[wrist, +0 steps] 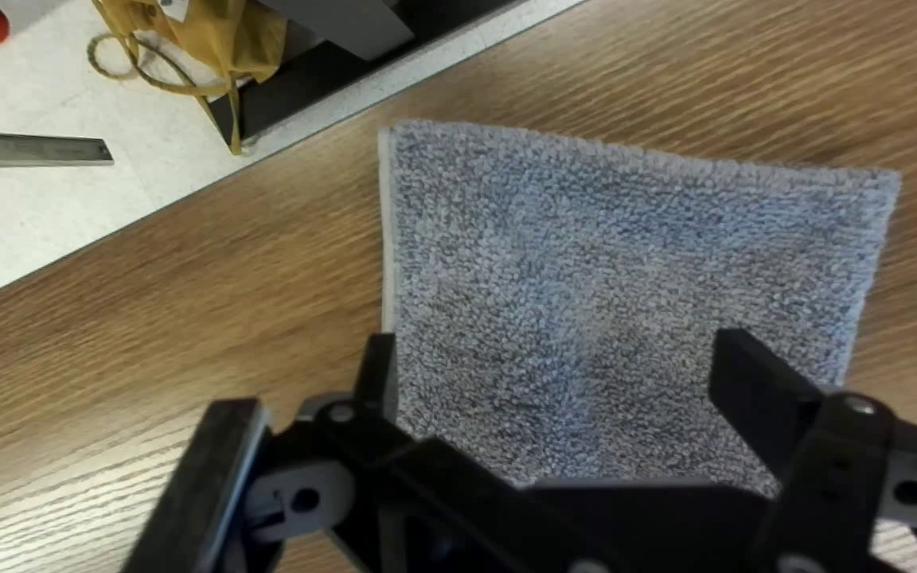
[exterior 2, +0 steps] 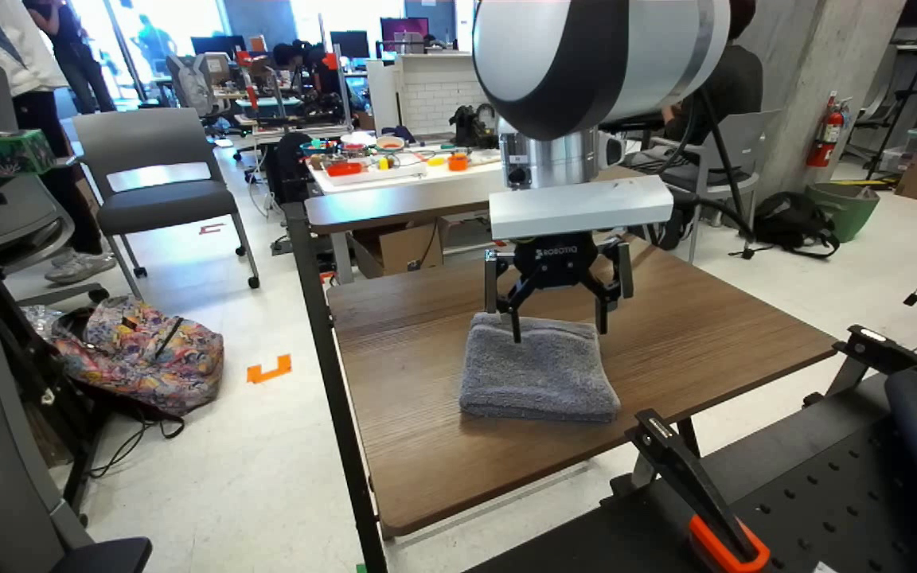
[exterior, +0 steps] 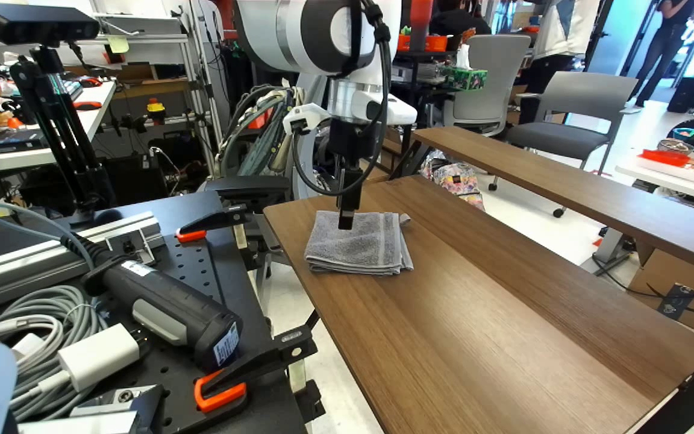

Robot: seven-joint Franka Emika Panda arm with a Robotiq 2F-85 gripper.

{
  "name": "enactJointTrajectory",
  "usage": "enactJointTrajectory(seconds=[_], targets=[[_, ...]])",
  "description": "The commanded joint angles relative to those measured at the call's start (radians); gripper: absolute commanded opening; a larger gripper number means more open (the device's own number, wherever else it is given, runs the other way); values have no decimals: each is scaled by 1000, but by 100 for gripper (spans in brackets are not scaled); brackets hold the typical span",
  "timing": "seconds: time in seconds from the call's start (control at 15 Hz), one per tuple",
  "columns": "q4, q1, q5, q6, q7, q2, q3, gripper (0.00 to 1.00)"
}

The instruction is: Move the grey towel to the right

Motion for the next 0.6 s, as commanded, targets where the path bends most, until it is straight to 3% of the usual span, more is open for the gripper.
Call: enactJointTrajectory(seconds=[0.0, 0.27, 0.53], targets=[[45, 31, 31, 78, -24, 64, -34, 100], [66, 55, 37, 158, -19, 114, -66, 100], [100, 43, 70, 161, -39, 152, -70, 100]])
